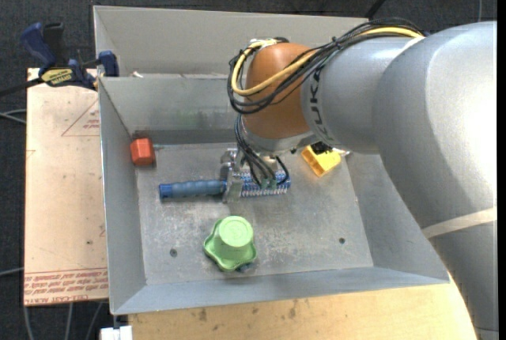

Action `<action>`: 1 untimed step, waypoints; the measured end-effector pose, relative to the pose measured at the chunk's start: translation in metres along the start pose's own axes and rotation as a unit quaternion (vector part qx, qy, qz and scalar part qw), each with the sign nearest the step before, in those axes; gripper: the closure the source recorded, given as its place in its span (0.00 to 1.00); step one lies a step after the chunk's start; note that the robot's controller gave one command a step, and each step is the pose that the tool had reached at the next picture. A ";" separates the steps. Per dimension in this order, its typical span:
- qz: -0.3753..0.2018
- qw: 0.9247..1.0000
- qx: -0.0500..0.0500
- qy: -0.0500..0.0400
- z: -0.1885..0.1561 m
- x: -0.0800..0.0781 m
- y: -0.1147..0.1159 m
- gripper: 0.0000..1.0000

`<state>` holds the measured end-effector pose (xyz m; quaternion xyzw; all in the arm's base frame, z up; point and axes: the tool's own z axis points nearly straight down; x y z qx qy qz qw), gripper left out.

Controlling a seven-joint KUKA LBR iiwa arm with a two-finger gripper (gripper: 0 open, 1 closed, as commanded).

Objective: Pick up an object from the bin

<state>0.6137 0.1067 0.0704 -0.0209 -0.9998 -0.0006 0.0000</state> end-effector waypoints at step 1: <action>0.014 1.000 0.000 -0.005 -0.207 0.027 -0.033 1.00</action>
Offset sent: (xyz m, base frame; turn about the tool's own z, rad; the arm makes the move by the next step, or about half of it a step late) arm -0.0296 -0.0326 0.2030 0.0269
